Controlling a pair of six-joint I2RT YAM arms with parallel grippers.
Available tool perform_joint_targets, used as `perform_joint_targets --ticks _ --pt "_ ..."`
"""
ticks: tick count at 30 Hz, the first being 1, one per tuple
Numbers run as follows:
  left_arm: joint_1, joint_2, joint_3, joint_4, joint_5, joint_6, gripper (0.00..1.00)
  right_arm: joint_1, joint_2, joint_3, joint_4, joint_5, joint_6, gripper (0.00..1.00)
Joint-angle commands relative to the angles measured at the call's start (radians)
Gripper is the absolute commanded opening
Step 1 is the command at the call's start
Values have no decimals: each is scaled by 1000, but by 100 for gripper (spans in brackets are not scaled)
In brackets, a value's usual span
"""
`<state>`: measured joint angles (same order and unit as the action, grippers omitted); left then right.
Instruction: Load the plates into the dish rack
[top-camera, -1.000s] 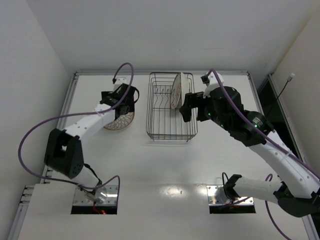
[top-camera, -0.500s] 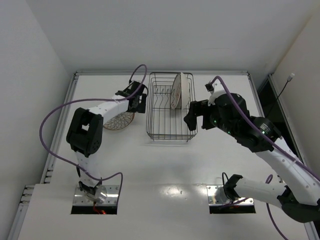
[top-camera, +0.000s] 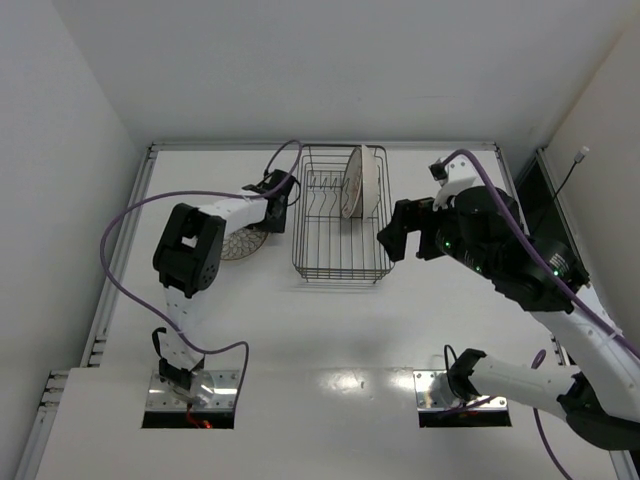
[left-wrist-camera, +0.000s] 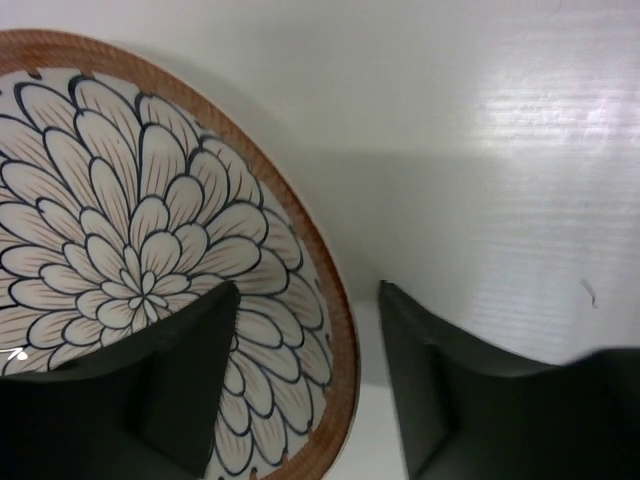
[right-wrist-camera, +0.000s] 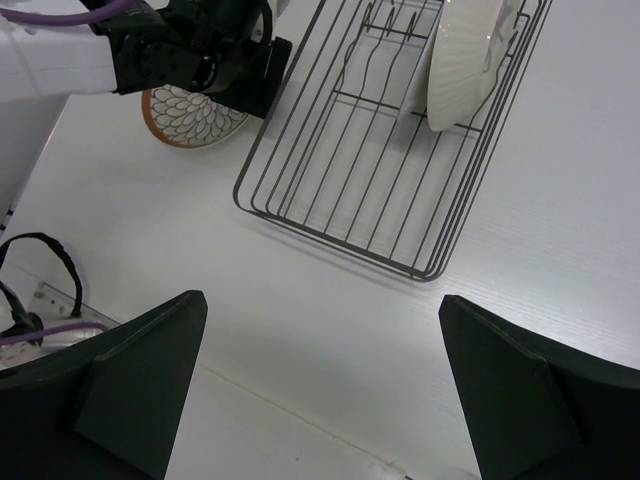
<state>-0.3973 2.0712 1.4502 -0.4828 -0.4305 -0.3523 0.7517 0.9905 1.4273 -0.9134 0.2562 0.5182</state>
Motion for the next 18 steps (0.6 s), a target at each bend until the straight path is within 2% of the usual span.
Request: perform_joint_targets --ticks 1,2,4,5,6,9,13,18 --pt "14 67 22 -26 -14 3 50 6 -10 59 -11 -11 14 100" --pt "14 85 22 -27 -25 13 36 6 -1 59 -12 -11 14 100" --pt "14 95 22 -27 -37 13 23 6 -1 82 -31 -2 23 100" --pt "14 108 22 -36 -46 13 8 6 -1 82 -31 -2 23 100" --pt "14 122 33 -45 -47 13 0 6 -1 93 -42 -2 23 100" --pt "14 122 42 -57 -34 13 0 6 -13 93 -51 8 32 100" --pt "14 47 53 -66 -68 -8 0 6 -33 82 -85 8 42 100" --pt "14 -185 62 -66 -68 -17 0 6 -75 38 -107 8 52 100"
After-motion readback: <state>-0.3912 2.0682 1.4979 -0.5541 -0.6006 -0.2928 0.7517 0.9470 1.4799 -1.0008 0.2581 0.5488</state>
